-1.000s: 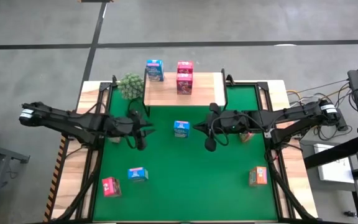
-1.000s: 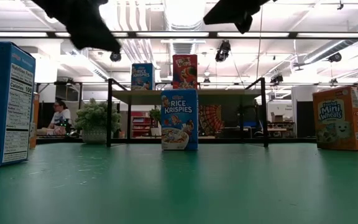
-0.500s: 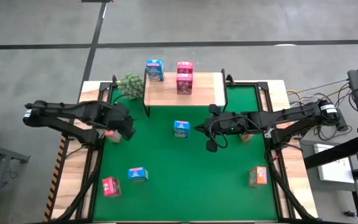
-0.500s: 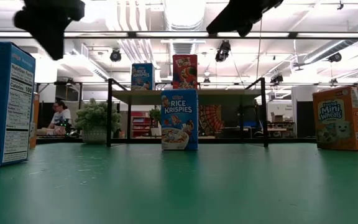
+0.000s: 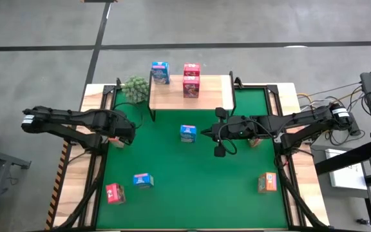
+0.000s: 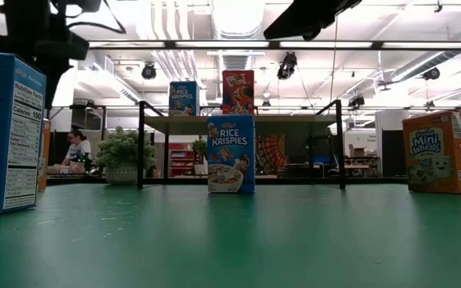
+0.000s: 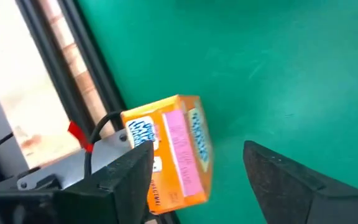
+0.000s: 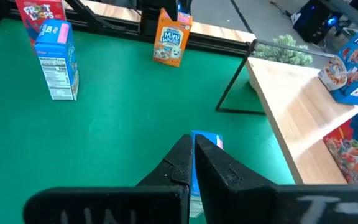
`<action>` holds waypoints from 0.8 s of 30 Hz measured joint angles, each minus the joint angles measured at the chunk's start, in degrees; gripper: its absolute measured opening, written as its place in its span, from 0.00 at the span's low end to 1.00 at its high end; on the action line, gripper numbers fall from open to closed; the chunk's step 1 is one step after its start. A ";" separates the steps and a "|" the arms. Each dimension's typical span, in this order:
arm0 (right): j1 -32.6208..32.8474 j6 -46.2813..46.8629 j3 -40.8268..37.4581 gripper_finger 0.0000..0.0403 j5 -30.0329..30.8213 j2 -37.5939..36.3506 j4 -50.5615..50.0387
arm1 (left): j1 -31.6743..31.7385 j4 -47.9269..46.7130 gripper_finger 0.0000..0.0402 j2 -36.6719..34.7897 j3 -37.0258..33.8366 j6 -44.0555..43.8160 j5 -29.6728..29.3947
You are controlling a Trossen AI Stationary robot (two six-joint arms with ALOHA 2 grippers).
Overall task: Stack cereal on shelf
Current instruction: Put the top left orange cereal box on the shelf
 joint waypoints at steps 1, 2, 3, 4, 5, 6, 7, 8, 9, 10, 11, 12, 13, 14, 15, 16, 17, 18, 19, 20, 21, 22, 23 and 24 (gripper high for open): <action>0.00 -0.02 0.00 0.02 -0.02 0.00 -0.20 | 0.00 0.02 0.59 -0.04 -0.68 -0.56 0.00; 0.00 -0.02 0.00 0.02 0.00 0.00 -0.43 | 0.00 0.00 0.59 -0.04 -1.31 -1.08 -0.02; 0.00 -0.04 0.00 0.02 -0.02 0.00 -0.57 | 0.00 -0.05 0.59 -0.04 -1.90 -1.43 -0.02; 0.00 -0.24 0.00 0.02 -0.02 0.00 -0.59 | 0.00 -0.08 0.59 -0.04 -2.36 -1.83 -0.08; 0.00 -0.51 0.00 0.02 -0.02 0.00 -0.57 | 0.00 -0.11 0.59 -0.04 -2.58 -2.08 -0.35; 0.00 -0.70 0.00 0.02 -0.02 0.00 -0.57 | -0.02 -0.11 0.59 -0.04 -2.74 -2.14 -0.55; 0.00 -0.86 0.00 0.02 -0.02 0.00 -0.57 | -0.01 -0.13 0.59 -0.04 -2.81 -2.14 -0.79; 0.00 -0.87 0.00 0.02 -0.02 0.00 -0.57 | 0.00 -0.18 0.59 -0.02 -2.82 -2.17 -1.19; 0.00 -0.87 0.00 0.02 -0.04 0.00 -0.57 | 0.00 -0.26 0.59 -0.04 -2.82 -2.17 -1.69; 0.00 -0.87 0.00 0.02 -0.02 0.00 -0.57 | 0.00 -0.64 0.59 -0.04 -2.82 -2.17 -2.17; 0.00 -0.87 0.00 0.02 -0.02 0.00 -0.57 | 0.00 -1.27 0.58 -0.04 -2.82 -2.29 -2.70; 0.00 -0.87 0.00 0.02 -0.02 0.00 -0.57 | 0.00 -1.96 0.58 -0.04 -2.85 -2.70 -3.49; 0.00 -0.87 0.00 0.02 -0.02 0.00 -0.57 | -0.02 -2.26 0.58 -0.06 -3.07 -3.18 -3.96; 0.00 -0.87 0.00 0.02 -0.02 0.00 -0.57 | 0.00 -2.23 0.58 -0.12 -3.60 -3.60 -4.08; 0.00 -0.87 0.00 0.02 -0.02 0.00 -0.57 | 0.00 -2.11 0.58 -0.24 -4.27 -3.85 -4.10; 0.00 -0.87 0.00 0.02 -0.02 0.00 -0.57 | -0.02 -1.63 0.58 -0.29 -5.07 -4.02 -4.09; 0.00 -0.84 0.00 0.02 -0.02 0.00 -0.57 | -0.02 -0.81 0.58 -0.41 -5.89 -4.15 -4.05; 0.00 -0.69 0.00 0.02 -0.02 0.00 -0.57 | -0.02 0.09 0.58 -0.44 -6.60 -4.23 -3.98; 0.00 -0.47 0.00 0.02 -0.04 0.00 -0.57 | -0.02 0.90 0.58 -0.44 -7.27 -4.24 -3.98; 0.00 -0.21 0.00 0.02 -0.03 0.00 -0.57 | -0.02 1.66 0.58 -0.44 -7.75 -4.20 -3.96; 0.00 0.13 0.00 0.02 -0.04 -0.02 -0.57 | -0.02 1.39 0.58 -0.25 -7.66 -4.14 -3.91; 0.00 0.22 0.00 0.02 -0.04 -0.02 -0.59 | -0.02 1.46 0.58 -0.07 -7.46 -4.00 -3.99; 0.00 0.23 0.00 0.02 -0.04 -0.01 -0.58 | -0.02 1.81 0.58 -0.06 -7.40 -3.80 -3.96; 0.00 0.24 0.00 0.02 -0.04 0.00 -0.59 | -0.04 1.96 0.58 -0.04 -7.31 -3.55 -4.00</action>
